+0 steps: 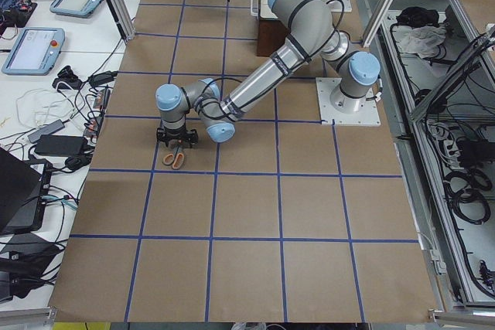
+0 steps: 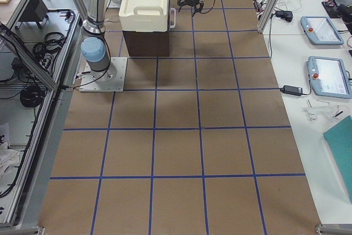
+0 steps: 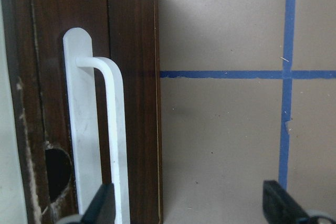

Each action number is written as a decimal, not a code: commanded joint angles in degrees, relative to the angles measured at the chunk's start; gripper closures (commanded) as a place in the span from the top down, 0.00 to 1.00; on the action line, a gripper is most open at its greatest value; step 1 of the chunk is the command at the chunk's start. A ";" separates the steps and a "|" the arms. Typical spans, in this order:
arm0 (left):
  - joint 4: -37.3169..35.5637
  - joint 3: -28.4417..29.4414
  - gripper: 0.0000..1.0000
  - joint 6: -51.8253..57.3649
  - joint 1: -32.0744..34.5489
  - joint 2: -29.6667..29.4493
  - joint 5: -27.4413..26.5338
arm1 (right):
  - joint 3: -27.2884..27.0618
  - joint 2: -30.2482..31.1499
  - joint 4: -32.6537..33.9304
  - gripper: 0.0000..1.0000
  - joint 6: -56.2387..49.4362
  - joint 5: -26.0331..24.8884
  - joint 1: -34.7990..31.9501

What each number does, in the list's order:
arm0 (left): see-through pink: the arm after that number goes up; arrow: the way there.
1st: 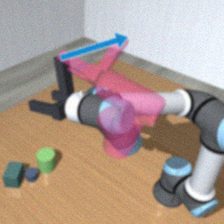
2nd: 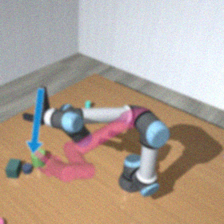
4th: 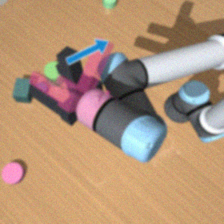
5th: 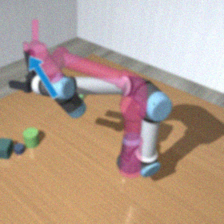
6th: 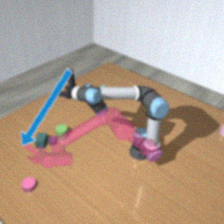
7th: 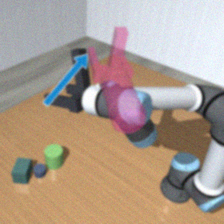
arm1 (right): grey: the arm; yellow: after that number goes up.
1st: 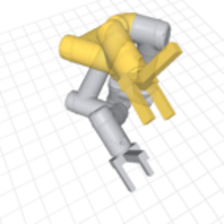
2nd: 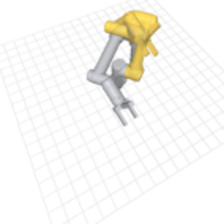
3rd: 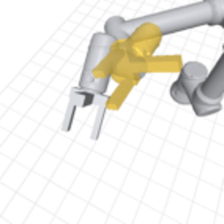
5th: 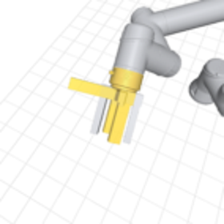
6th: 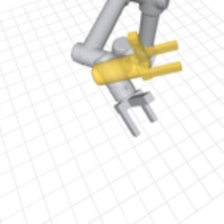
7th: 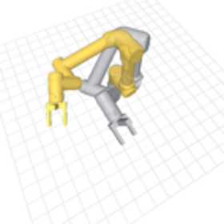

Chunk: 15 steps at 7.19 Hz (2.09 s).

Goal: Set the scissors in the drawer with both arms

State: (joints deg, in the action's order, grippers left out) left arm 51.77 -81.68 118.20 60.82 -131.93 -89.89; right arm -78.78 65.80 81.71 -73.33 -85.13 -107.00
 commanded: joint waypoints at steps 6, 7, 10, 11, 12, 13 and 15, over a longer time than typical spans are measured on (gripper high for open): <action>0.00 0.38 0.58 0.10 -1.58 -1.14 0.24 | -3.66 0.29 0.29 1.00 0.12 -0.21 -0.22; 0.00 0.38 0.55 0.19 -1.50 -1.14 0.24 | -4.10 0.38 0.38 1.00 0.29 -0.21 -0.22; 0.00 0.38 0.00 0.46 -1.32 -0.53 0.07 | -4.72 0.20 0.38 1.00 0.29 -0.30 -1.72; 0.00 0.38 0.00 0.46 -1.23 -0.26 0.15 | -4.72 0.20 0.55 1.00 0.12 -0.21 -1.72; 0.00 0.38 0.00 0.54 -1.14 -0.09 0.24 | -4.72 0.11 0.64 1.00 0.12 -0.21 -1.72; 0.00 0.38 0.00 0.54 -0.88 0.18 0.33 | -4.72 0.03 0.55 1.00 0.12 -0.21 -1.72; 0.61 0.38 0.00 0.46 0.69 1.92 0.15 | -4.80 -0.06 0.12 1.00 0.03 -0.21 -1.72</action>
State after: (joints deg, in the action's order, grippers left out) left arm 51.96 -81.30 118.72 60.50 -131.08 -89.65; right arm -83.52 65.82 82.13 -73.27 -85.38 -108.72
